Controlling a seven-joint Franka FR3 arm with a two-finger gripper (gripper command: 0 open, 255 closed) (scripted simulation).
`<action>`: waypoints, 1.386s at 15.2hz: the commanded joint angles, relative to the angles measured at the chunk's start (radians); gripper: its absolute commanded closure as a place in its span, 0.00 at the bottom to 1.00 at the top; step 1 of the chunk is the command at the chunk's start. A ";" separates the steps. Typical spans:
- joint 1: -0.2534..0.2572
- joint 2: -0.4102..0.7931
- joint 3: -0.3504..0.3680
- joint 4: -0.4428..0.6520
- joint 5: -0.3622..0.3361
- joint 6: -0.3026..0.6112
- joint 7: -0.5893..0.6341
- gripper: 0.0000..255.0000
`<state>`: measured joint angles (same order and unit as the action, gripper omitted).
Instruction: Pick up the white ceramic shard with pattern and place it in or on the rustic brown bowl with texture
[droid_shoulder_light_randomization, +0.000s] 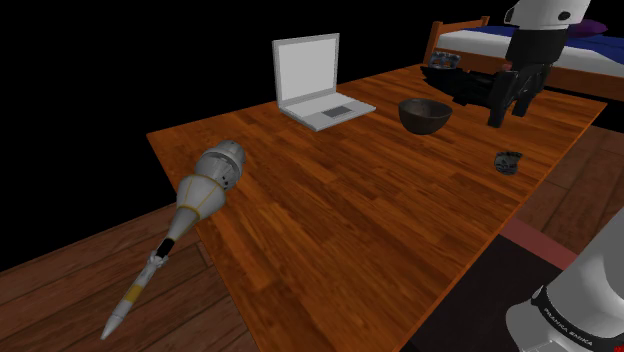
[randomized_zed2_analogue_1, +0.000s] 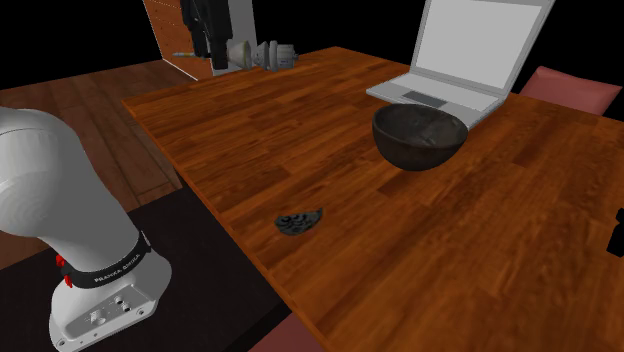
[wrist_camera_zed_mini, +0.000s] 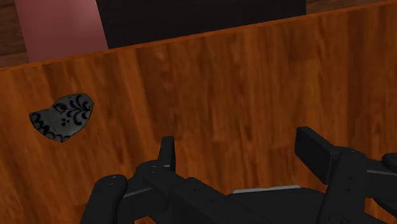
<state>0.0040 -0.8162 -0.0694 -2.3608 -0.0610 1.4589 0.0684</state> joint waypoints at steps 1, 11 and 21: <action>0.000 0.000 0.000 0.000 0.000 0.000 0.000 0.00; -0.142 0.044 -0.155 -0.167 -0.129 0.237 0.007 0.00; -0.283 0.189 -0.335 -0.250 -0.248 0.501 0.016 0.00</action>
<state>-0.2665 -0.6504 -0.3860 -2.6096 -0.2993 1.9297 0.0831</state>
